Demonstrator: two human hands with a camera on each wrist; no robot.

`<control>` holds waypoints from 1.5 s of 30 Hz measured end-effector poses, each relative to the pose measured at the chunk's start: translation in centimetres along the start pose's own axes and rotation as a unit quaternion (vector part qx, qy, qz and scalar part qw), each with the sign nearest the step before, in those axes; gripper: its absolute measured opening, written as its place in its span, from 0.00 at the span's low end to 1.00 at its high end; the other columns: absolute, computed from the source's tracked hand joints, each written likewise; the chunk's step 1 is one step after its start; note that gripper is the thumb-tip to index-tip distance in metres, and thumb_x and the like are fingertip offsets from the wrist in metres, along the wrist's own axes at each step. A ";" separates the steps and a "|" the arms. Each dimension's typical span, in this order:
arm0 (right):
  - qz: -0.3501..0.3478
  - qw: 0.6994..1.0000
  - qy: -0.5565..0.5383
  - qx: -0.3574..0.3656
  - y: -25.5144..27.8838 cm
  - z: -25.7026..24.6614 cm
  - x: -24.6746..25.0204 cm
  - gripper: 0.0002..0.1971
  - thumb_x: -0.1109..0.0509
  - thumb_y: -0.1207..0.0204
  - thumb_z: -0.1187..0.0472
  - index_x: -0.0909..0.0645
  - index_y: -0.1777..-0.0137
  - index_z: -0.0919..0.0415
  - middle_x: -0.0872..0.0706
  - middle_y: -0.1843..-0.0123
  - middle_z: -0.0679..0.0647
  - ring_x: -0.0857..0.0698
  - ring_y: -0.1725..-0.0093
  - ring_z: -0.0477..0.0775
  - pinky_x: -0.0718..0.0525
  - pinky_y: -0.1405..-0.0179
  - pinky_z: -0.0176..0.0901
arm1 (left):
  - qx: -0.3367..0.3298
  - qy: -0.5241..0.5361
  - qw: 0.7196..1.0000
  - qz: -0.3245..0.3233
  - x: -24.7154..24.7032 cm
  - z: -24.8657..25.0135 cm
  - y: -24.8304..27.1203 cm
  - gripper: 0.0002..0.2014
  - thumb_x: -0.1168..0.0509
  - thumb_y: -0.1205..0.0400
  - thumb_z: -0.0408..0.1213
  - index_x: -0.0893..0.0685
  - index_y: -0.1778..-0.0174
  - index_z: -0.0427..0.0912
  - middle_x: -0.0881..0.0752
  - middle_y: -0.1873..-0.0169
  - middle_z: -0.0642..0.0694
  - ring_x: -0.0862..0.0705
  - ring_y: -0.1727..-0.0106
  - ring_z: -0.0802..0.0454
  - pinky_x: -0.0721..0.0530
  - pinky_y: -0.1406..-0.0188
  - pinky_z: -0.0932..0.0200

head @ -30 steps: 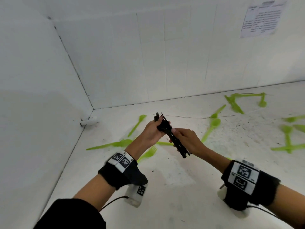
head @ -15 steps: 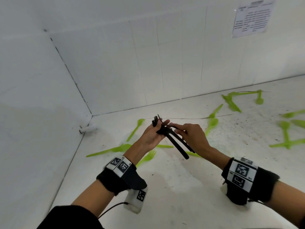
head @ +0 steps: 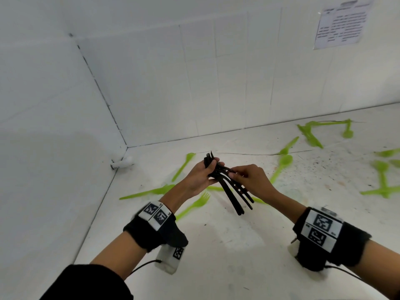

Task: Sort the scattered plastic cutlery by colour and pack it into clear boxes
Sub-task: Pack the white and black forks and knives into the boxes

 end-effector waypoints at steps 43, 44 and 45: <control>0.004 0.999 0.041 0.018 1.2 -0.4 -1.8 0.16 0.34 0.21 0.64 0.22 0.33 0.55 0.10 0.53 0.57 0.13 0.61 0.54 0.25 0.68 0.25 | 0.038 0.139 0.987 0.076 -1.0 0.4 0.0 0.08 0.44 0.14 0.38 0.26 0.58 0.43 0.26 0.66 0.50 0.21 0.59 0.56 0.22 0.55 0.56; 0.012 0.999 0.032 0.012 1.2 -0.3 -1.5 0.15 0.33 0.22 0.65 0.22 0.35 0.56 0.10 0.54 0.58 0.14 0.62 0.53 0.24 0.69 0.23 | 0.041 0.136 0.987 0.068 -1.3 0.5 -0.2 0.08 0.44 0.14 0.39 0.26 0.58 0.43 0.27 0.67 0.50 0.22 0.60 0.56 0.22 0.56 0.57; 0.016 0.999 0.029 0.013 1.1 -0.3 -1.4 0.14 0.32 0.23 0.66 0.22 0.37 0.57 0.10 0.55 0.59 0.14 0.63 0.53 0.24 0.70 0.23 | 0.043 0.136 0.988 0.065 -1.3 0.5 -0.2 0.07 0.43 0.14 0.39 0.25 0.58 0.43 0.26 0.67 0.50 0.22 0.61 0.56 0.22 0.58 0.57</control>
Point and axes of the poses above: each hand's wrist, its own y-axis away from the middle knuckle, its own x-axis out of the back of the hand, z = x × y, the point moved 3 cm from there along -y, towards the middle knuckle
